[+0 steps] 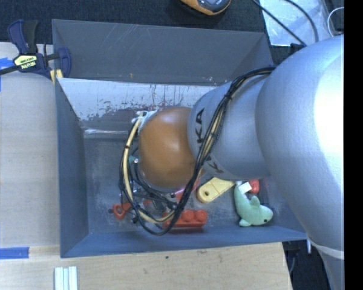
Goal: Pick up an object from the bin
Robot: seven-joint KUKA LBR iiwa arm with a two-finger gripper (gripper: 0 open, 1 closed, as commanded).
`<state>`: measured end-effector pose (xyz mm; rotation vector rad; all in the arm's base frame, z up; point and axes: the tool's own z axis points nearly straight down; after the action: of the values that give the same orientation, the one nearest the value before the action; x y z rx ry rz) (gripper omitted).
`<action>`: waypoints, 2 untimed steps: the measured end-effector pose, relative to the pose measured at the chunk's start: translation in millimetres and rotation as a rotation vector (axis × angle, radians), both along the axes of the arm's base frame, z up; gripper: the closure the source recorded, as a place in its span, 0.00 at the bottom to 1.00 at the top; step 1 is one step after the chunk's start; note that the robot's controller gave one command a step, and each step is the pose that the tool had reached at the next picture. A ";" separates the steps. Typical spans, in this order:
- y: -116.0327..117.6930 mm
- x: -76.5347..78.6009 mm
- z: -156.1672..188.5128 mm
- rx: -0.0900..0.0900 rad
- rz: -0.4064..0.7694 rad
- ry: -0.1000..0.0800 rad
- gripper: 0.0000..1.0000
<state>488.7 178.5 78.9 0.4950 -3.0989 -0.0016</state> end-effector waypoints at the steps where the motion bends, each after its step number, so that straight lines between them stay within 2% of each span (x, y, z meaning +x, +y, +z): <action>1: 0.0 0.1 0.0 0.000 0.000 0.000 1.00; 2: -2.5 8.7 86.2 0.000 0.007 0.002 1.00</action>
Offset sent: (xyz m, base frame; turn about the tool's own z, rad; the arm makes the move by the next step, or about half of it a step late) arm 0.0127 -0.0033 0.1229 -0.0105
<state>497.4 176.0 165.1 0.5062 -3.0951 -0.0016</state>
